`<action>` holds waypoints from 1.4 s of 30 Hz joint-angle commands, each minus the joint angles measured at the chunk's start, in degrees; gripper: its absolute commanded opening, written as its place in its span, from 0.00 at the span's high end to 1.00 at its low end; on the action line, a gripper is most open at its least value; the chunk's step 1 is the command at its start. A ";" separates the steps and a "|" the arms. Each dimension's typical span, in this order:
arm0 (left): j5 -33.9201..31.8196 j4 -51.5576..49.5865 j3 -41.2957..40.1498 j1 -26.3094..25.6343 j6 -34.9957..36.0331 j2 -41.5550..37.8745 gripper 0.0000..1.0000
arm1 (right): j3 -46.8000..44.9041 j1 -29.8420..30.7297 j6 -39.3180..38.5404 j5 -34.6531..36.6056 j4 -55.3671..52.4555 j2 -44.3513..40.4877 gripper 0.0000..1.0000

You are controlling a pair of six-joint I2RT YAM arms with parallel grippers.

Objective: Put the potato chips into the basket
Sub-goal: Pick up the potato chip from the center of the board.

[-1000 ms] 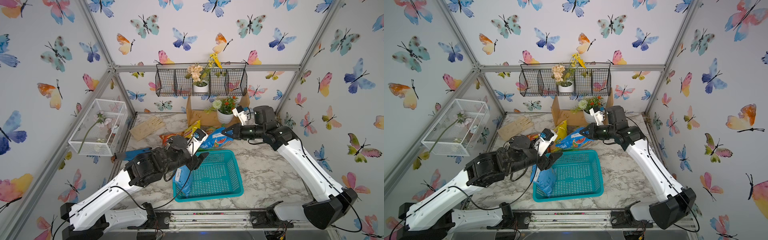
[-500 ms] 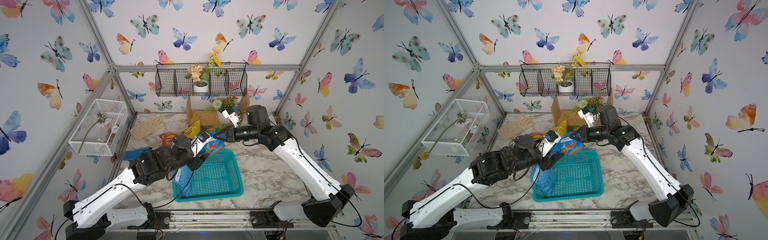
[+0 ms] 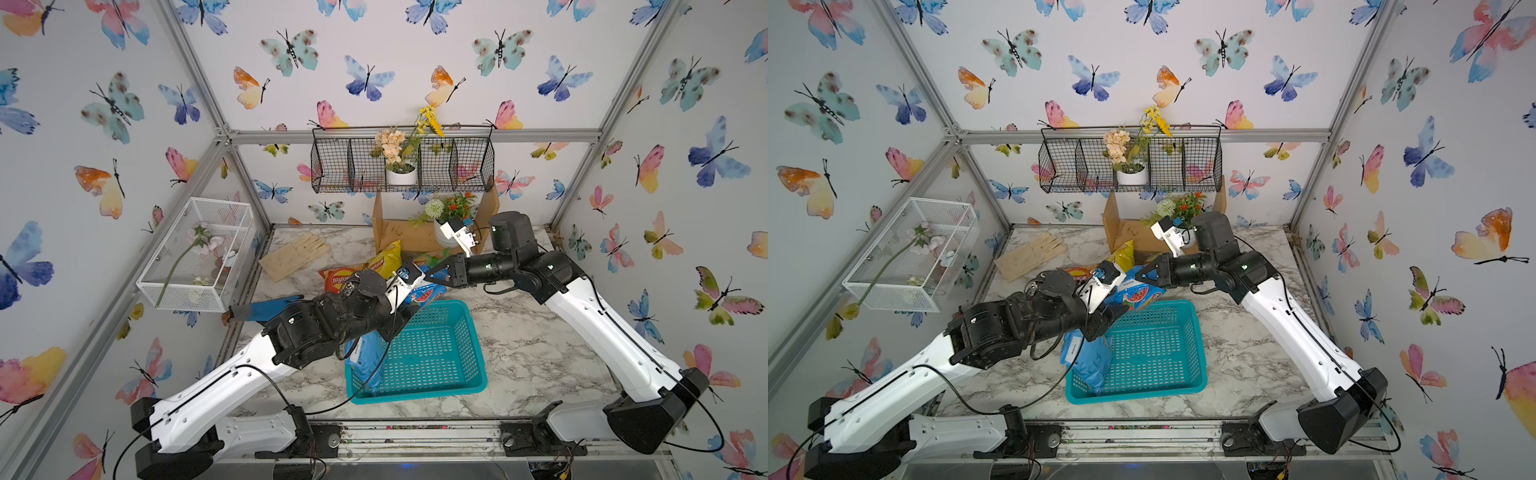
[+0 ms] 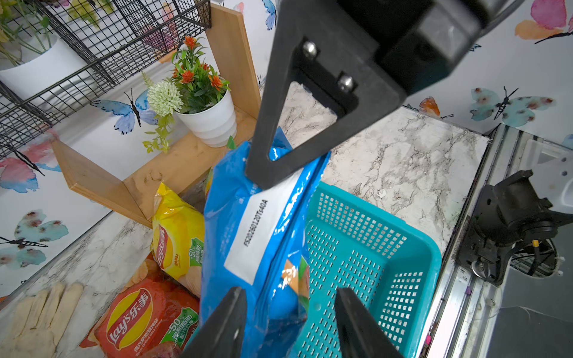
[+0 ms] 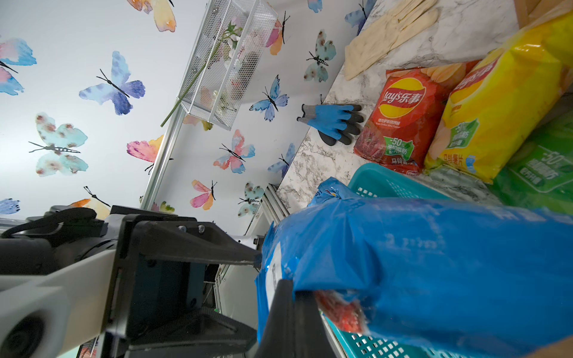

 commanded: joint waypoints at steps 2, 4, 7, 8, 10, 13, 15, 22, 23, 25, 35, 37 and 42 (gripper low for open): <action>-0.04 -0.45 -0.78 0.31 -1.44 0.42 0.44 | 1.78 0.82 0.58 -2.70 2.21 -1.43 0.98; -1.08 -0.32 -0.92 0.31 -1.54 0.47 0.46 | 1.51 1.01 0.85 -3.05 2.65 -1.62 0.98; -2.48 -0.14 -1.09 0.27 -1.91 0.46 0.54 | 1.31 1.19 0.94 -3.16 2.82 -1.90 0.98; -2.76 -0.15 -1.10 0.31 -2.02 0.47 0.56 | 1.22 1.19 0.94 -3.19 2.83 -1.98 0.98; -3.13 -0.23 -1.17 0.31 -2.26 0.66 0.60 | 0.89 1.21 0.94 -3.38 3.01 -2.07 0.98; -4.08 -0.43 -1.37 0.31 -2.56 0.96 0.63 | 0.70 1.28 0.94 -3.46 3.01 -2.16 0.98; -4.62 -0.50 -1.39 0.32 -2.73 1.11 0.67 | 0.59 1.34 0.94 -3.42 3.19 -2.25 0.98; -4.91 -0.68 -1.28 0.31 -4.56 1.03 0.96 | -0.11 1.36 0.92 -3.55 3.64 -2.42 0.98; -4.85 -0.75 -1.28 0.31 -5.08 0.96 1.00 | -0.21 1.36 0.93 -3.46 3.76 -2.42 0.98; -4.56 -1.10 -1.26 0.31 -6.88 0.45 1.00 | -0.47 1.36 0.92 -3.31 3.98 -2.34 0.93; 1.83 -6.82 -1.76 0.31 -22.93 -2.61 1.00 | 2.01 1.36 -2.81 13.20 0.05 -4.30 0.42; 4.00 -7.24 -2.86 0.31 -26.81 -3.83 1.00 | 1.91 1.36 -3.68 16.59 -0.99 -4.83 0.42; 5.76 -8.93 -4.85 0.31 -37.25 -6.21 1.00 | -1.32 1.36 -6.01 20.76 -3.79 -5.12 0.47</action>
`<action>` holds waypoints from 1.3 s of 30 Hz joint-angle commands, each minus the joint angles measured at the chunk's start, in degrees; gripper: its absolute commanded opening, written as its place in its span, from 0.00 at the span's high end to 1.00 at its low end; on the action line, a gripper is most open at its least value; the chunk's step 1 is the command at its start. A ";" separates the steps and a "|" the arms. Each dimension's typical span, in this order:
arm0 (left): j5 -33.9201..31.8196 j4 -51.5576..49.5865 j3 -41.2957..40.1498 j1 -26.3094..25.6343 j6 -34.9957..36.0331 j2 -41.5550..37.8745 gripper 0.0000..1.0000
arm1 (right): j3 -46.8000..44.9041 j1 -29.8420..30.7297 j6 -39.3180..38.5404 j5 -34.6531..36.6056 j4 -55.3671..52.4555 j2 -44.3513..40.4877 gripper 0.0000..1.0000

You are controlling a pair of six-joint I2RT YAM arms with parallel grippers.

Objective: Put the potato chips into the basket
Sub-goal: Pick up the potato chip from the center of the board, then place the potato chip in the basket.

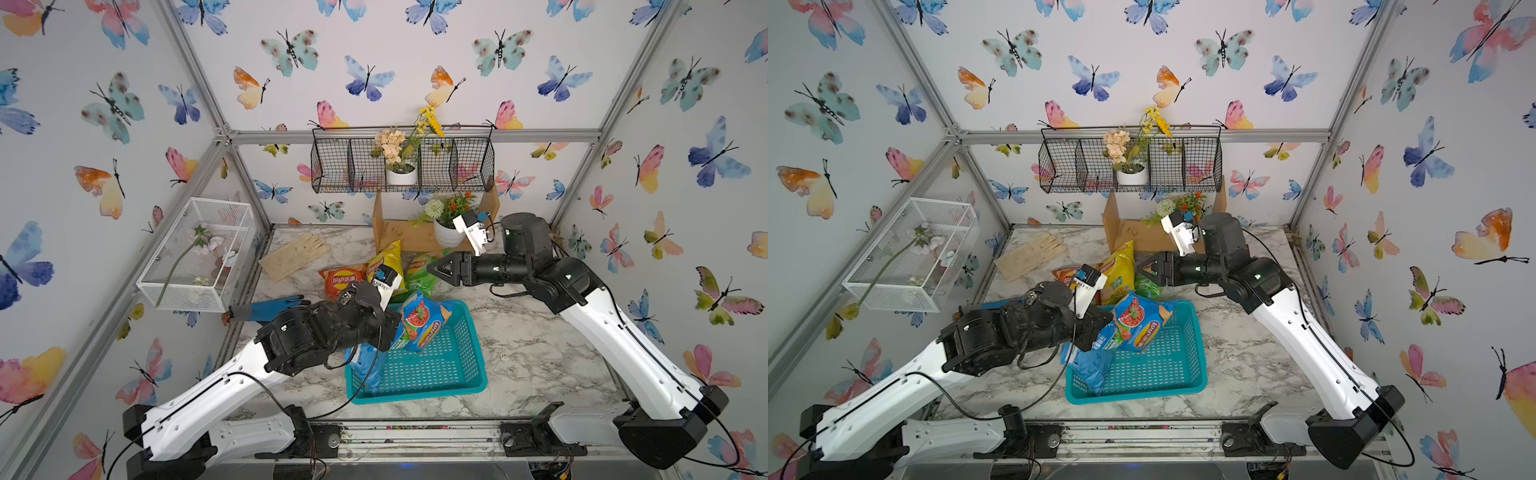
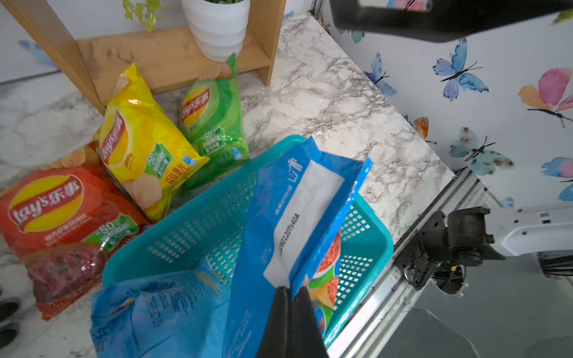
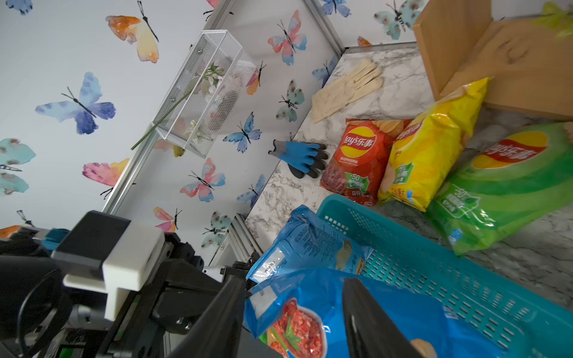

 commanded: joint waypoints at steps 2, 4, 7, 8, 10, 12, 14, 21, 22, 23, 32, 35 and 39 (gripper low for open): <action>3.48 -1.79 -1.42 0.31 -13.61 -2.29 1.00 | -3.30 0.36 -3.60 7.41 -4.72 -0.43 0.51; 3.55 -2.11 -2.03 0.31 -16.83 -2.61 1.00 | -5.61 0.36 -4.84 8.77 -6.25 -0.21 0.56; 3.08 -3.02 -2.62 0.31 -21.12 -3.03 1.00 | -11.22 0.81 -5.46 7.30 -5.73 -0.28 0.66; 2.97 -3.01 -3.02 0.31 -22.19 -3.33 1.00 | -13.15 1.25 -5.39 6.25 -5.03 -0.34 0.69; 2.44 -3.09 -4.04 0.31 -23.83 -4.01 1.00 | -16.64 2.87 -4.81 6.47 -3.75 -0.29 0.74; 1.14 -3.66 -5.04 0.31 -25.08 -4.62 1.00 | -20.00 4.88 -3.61 7.01 -1.57 -0.29 0.77; 0.65 -3.44 -6.30 0.31 -25.99 -5.43 1.00 | -22.92 6.52 -2.35 6.89 1.19 -0.16 0.79; -1.07 -3.62 -8.88 0.31 -26.99 -6.17 1.00 | -26.83 11.00 -0.30 7.19 6.93 4.63 0.82; -1.20 -3.63 -9.11 0.31 -27.00 -6.17 1.00 | -26.83 11.36 -0.25 7.33 7.47 5.45 0.82; -1.29 -3.69 -9.44 0.27 -27.07 -6.17 1.00 | -26.76 11.71 -0.17 7.47 7.83 6.35 0.83; -3.75 -4.66 -11.24 1.09 -27.69 -7.39 0.96 | -25.43 13.37 -0.47 7.65 10.32 13.15 0.83; -4.02 -4.96 -11.77 2.61 -26.81 -7.66 0.74 | -24.86 13.37 -0.65 7.48 10.57 14.83 0.83; -3.93 -4.95 -11.54 4.93 -25.32 -7.93 0.42 | -23.97 13.37 -0.66 7.69 10.66 16.54 0.83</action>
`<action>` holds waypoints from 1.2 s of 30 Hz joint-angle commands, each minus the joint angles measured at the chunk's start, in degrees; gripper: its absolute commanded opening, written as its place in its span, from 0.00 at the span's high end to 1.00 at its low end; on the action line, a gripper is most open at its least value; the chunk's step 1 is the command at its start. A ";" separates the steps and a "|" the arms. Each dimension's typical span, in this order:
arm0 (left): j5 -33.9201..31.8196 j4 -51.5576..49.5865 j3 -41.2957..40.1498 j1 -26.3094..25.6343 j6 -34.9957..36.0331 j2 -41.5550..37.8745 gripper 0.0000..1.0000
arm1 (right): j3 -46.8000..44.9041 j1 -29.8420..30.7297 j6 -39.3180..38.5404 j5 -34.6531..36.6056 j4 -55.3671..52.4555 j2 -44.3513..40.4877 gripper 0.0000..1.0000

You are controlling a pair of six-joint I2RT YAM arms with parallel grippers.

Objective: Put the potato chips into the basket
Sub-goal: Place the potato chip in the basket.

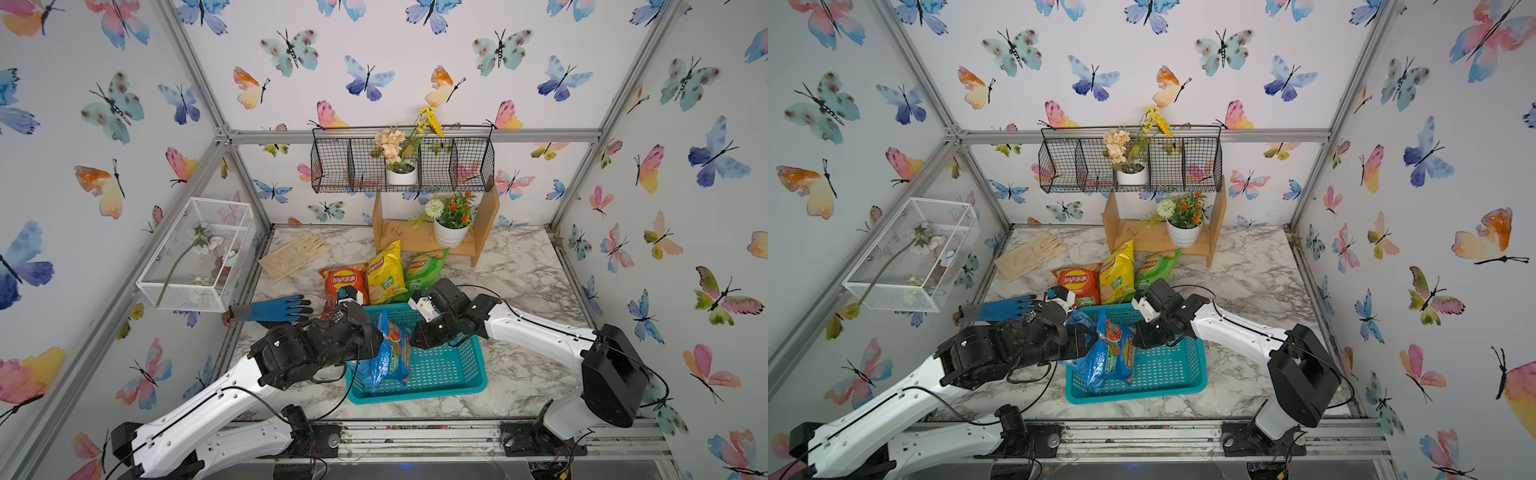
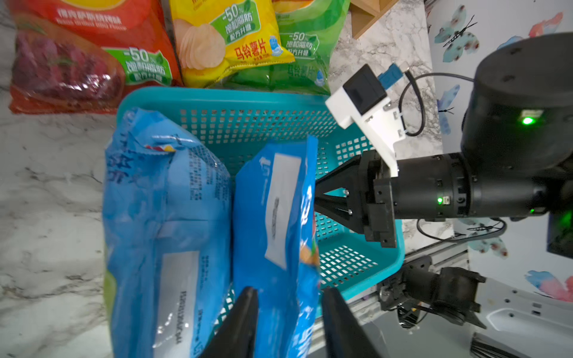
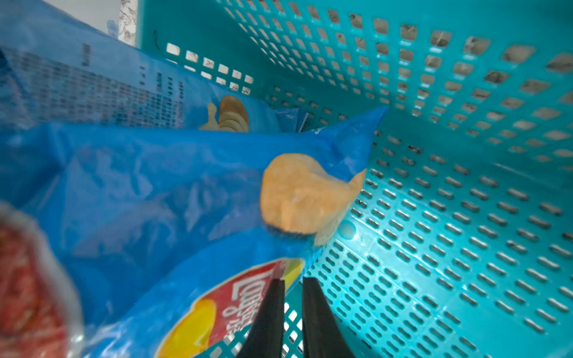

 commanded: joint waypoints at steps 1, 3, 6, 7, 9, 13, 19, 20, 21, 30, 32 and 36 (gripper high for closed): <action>-1.71 -0.34 0.71 1.74 2.07 -0.95 0.40 | 2.16 0.34 -0.10 1.48 0.88 1.32 0.83; -2.24 -0.02 1.71 2.23 3.16 -1.21 0.36 | 2.64 0.34 -0.22 2.12 0.62 1.88 0.83; -3.04 0.60 3.23 2.38 4.72 -1.66 0.34 | 3.45 0.35 -0.42 2.76 0.17 2.42 0.83; -3.15 0.71 3.67 2.42 5.40 -1.75 0.34 | 3.65 0.36 -0.52 3.04 -0.15 2.51 0.83; -3.63 0.66 4.41 2.42 6.32 -2.06 0.33 | 4.30 0.34 -0.91 3.95 -1.02 2.60 0.83; -4.70 0.92 5.89 2.42 8.48 -3.01 0.29 | 6.54 0.34 -2.48 7.97 -4.80 1.37 0.80; -9.70 1.42 8.63 2.42 12.61 -5.03 0.21 | 10.79 0.34 -4.66 17.35 -10.06 -3.08 0.70; -10.75 1.74 9.08 2.38 13.35 -5.42 0.19 | 11.49 0.34 -4.98 19.12 -10.38 -4.04 0.66; -11.41 2.21 9.31 2.42 14.11 -5.73 0.17 | 12.02 0.34 -5.31 20.55 -10.60 -4.84 0.62; -16.37 6.30 11.12 2.42 20.40 -8.29 0.01 | 10.63 0.12 -10.10 33.35 -3.63 -12.94 0.24; -16.99 7.07 11.12 2.43 21.29 -8.73 0.01 | 10.01 -1.00 -9.86 34.34 -2.33 -13.40 0.21; -17.23 7.83 10.97 2.41 22.15 -9.13 0.01 | 9.37 -6.12 -7.97 30.81 -0.73 -12.28 0.22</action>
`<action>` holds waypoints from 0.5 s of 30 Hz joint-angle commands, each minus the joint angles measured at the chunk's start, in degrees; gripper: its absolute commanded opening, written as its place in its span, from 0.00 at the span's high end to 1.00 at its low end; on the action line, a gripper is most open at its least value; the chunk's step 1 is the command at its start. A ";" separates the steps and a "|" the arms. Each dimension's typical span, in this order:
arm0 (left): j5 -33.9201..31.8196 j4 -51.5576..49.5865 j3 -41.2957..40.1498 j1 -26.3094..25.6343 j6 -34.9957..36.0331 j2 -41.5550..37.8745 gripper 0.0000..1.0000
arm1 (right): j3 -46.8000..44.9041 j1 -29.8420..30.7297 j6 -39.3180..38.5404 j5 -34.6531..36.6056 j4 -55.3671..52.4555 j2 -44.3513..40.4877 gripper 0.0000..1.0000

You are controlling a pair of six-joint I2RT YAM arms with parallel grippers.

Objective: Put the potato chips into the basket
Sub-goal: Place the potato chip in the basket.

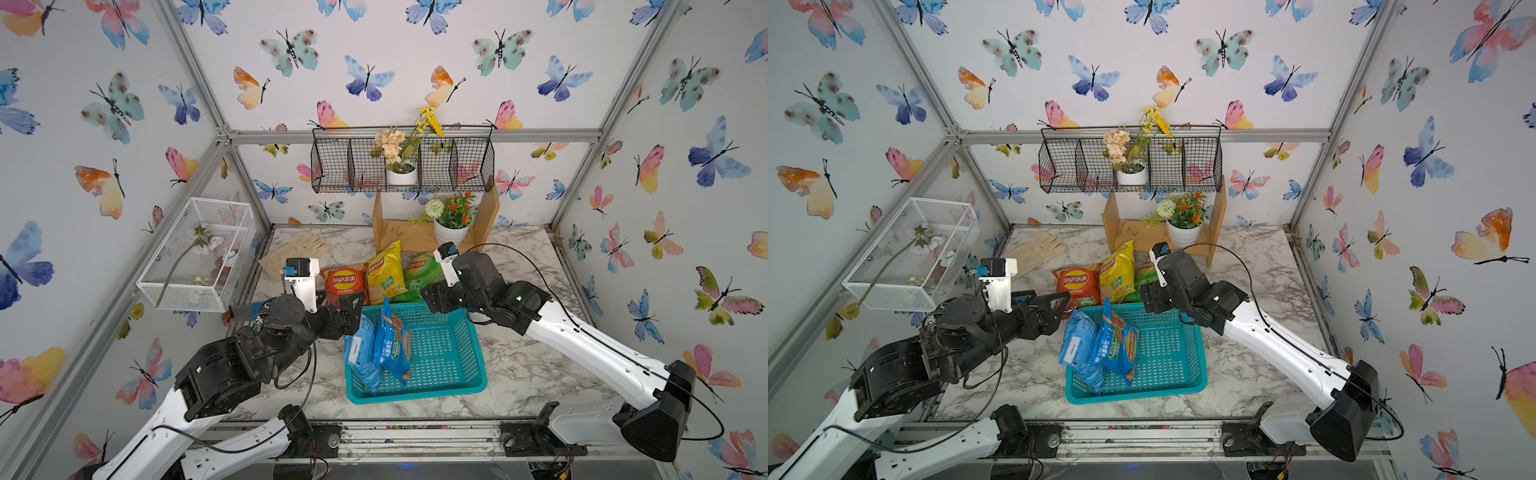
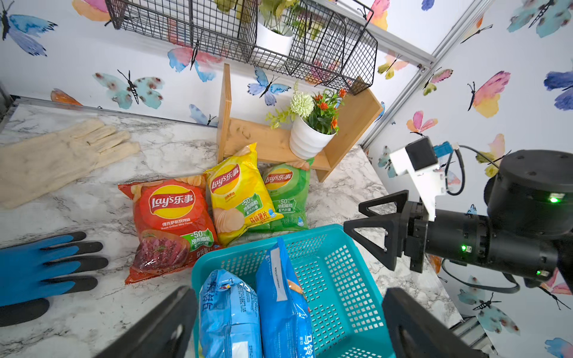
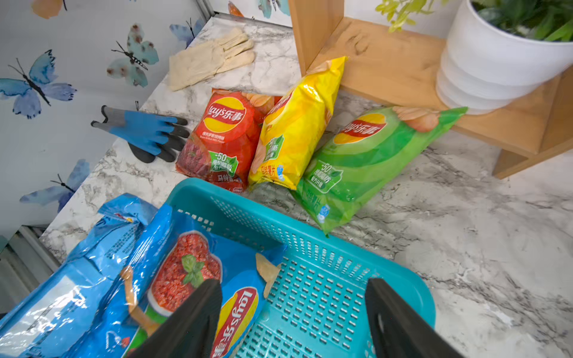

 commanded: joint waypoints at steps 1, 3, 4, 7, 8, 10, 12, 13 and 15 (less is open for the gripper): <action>-2.31 1.86 0.25 0.17 2.46 -0.44 0.01 | -1.93 -4.18 1.19 -0.11 3.17 1.26 0.23; -1.97 1.95 -0.36 0.17 2.39 -0.56 0.01 | -2.71 -7.02 2.90 -3.24 4.99 2.01 0.24; -1.77 2.03 -0.83 0.19 2.30 -0.65 0.01 | -3.16 -8.55 3.79 -5.20 6.05 2.46 0.25; -1.24 2.09 -2.13 0.21 1.74 -1.13 0.01 | -4.02 -11.60 5.19 -9.83 8.68 4.36 0.28; -1.07 2.13 -2.55 0.21 1.62 -1.32 0.01 | -3.94 -11.89 5.37 -10.12 8.96 5.19 0.29; -0.79 2.35 -3.73 0.17 1.01 -1.91 0.01 | -3.30 -12.47 5.70 -9.47 9.16 7.13 0.29; -0.53 2.43 -4.68 0.16 0.29 -2.51 0.01 | -2.92 -13.54 6.59 -8.93 9.67 8.41 0.30; -0.34 2.56 -5.18 0.21 -0.05 -2.82 0.01 | -3.11 -14.33 7.30 -8.58 10.75 8.84 0.30; -0.24 2.70 -6.19 0.23 -0.72 -3.50 0.01 | -3.85 -15.97 9.09 -7.32 13.01 9.46 0.29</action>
